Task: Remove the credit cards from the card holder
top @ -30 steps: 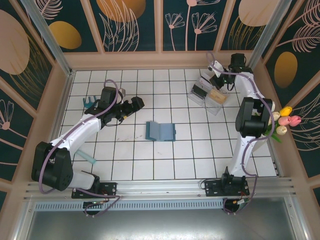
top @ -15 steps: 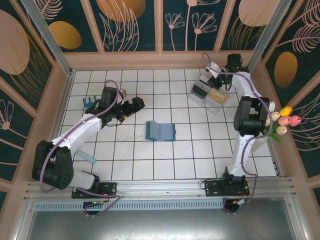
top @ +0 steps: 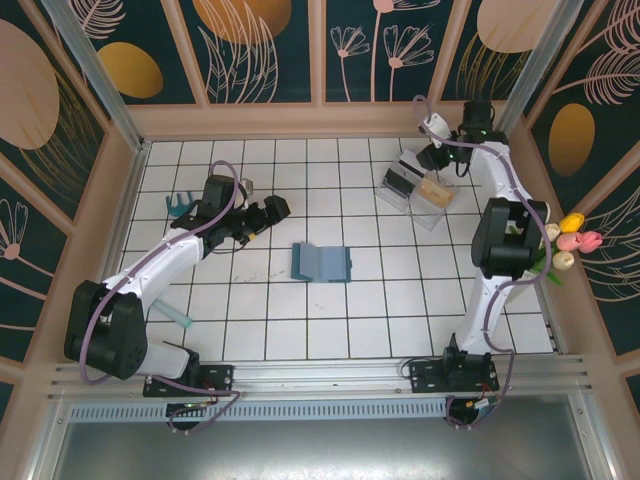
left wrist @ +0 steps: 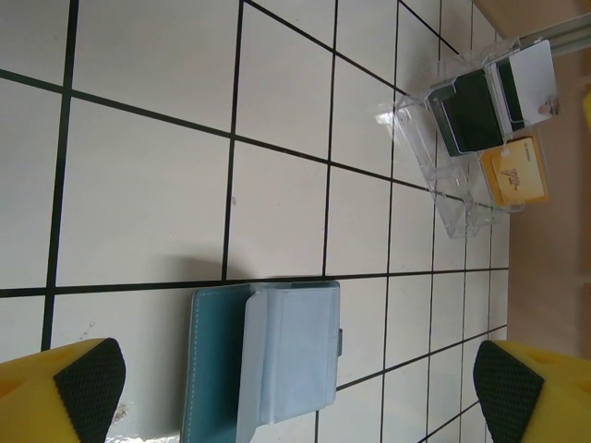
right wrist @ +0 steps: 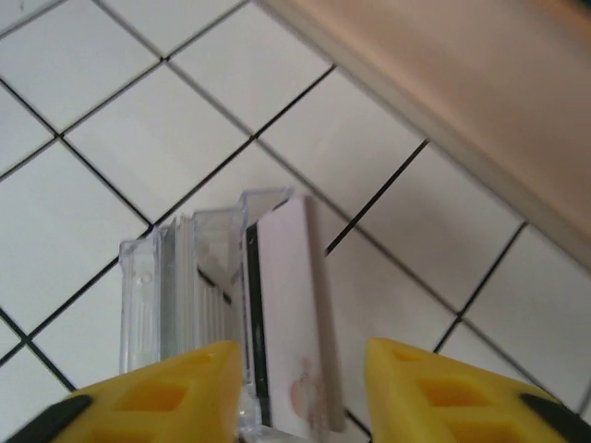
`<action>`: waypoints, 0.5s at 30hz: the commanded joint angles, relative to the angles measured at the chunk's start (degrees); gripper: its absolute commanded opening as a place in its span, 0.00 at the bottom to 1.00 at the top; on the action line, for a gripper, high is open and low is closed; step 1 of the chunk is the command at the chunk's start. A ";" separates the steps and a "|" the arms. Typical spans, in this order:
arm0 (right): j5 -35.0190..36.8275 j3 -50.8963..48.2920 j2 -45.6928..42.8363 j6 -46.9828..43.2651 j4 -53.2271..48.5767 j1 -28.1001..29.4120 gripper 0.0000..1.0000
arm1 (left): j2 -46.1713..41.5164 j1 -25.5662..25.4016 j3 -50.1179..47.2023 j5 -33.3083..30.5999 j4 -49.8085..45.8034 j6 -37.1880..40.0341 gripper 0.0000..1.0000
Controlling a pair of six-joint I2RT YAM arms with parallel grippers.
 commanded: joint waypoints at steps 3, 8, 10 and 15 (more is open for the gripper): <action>-4.85 -4.86 -10.86 11.26 7.97 -0.23 0.46 | -1.56 0.41 -1.53 0.68 0.62 1.29 0.99; -3.94 -14.73 -20.07 27.48 16.14 3.65 0.43 | -2.04 0.35 -3.08 1.61 1.49 1.92 0.98; -3.34 -20.35 -24.21 38.59 20.39 5.80 0.44 | -2.14 0.22 -4.19 2.76 2.67 1.49 0.99; 0.81 -29.24 -31.00 61.33 19.31 13.88 0.45 | -2.29 -1.66 -6.07 3.77 3.71 0.89 0.94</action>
